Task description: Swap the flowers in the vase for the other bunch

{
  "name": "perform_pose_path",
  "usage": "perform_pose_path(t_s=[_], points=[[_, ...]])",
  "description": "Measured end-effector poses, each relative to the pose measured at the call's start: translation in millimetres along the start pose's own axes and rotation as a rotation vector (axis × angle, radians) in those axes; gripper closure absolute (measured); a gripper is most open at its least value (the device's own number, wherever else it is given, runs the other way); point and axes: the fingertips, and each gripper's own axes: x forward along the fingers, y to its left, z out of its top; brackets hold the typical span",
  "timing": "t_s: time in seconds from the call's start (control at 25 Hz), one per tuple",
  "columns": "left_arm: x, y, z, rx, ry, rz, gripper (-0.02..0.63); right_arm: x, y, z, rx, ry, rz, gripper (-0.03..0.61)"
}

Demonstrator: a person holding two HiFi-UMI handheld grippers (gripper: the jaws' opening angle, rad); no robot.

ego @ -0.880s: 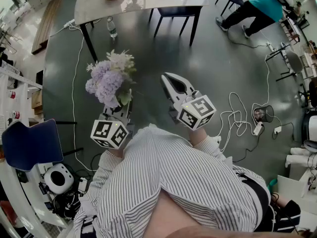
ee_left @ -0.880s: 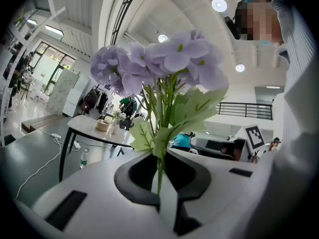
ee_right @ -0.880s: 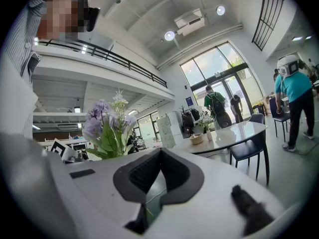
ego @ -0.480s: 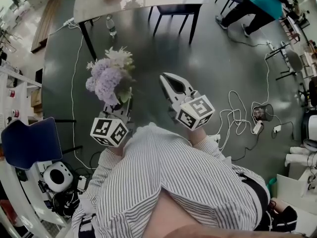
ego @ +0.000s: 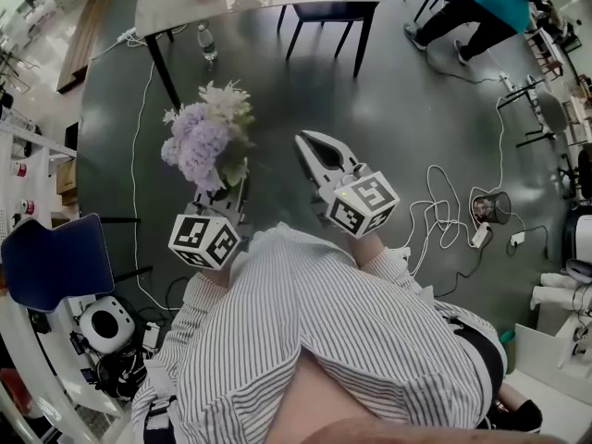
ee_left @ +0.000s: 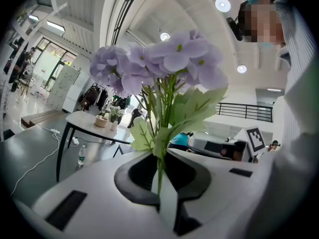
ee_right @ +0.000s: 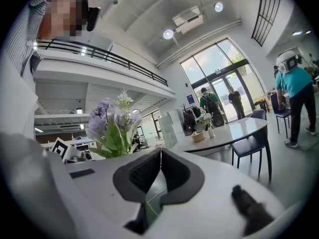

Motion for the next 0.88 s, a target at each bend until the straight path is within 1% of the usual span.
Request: perform_pose_path(t_s=[0.2, 0.32, 0.4, 0.48, 0.6, 0.68, 0.8, 0.88], points=[[5.5, 14.8, -8.2, -0.006, 0.004, 0.016, 0.568, 11.8, -7.9, -14.9, 0.007, 0.025, 0.006, 0.563], [6.7, 19.1, -6.0, -0.014, 0.002, 0.034, 0.568, 15.0, -9.4, -12.6, 0.018, 0.032, 0.014, 0.561], [5.7, 14.9, -8.6, -0.023, 0.004, 0.041, 0.568, 10.6, -9.5, -13.1, 0.026, 0.035, 0.017, 0.561], [4.3, 6.0, -20.4, -0.030, 0.011, 0.045, 0.568, 0.5, -11.2, -21.8, 0.036, 0.042, 0.023, 0.563], [7.1, -1.2, -36.4, -0.032, 0.009, 0.043, 0.566, -7.3, -13.9, -36.6, 0.043, 0.052, 0.055, 0.563], [10.4, 7.6, -34.7, -0.033, 0.012, 0.036, 0.567, 3.4, -13.6, -37.0, 0.039, 0.052, 0.062, 0.563], [13.4, 26.9, -28.5, -0.039, 0.027, 0.025, 0.568, 24.5, -12.0, -34.1, 0.041, 0.047, 0.048, 0.563], [17.5, 36.8, -27.5, -0.039, 0.022, 0.020, 0.567, 33.3, -14.8, -36.0, 0.036, 0.042, 0.041, 0.561]])
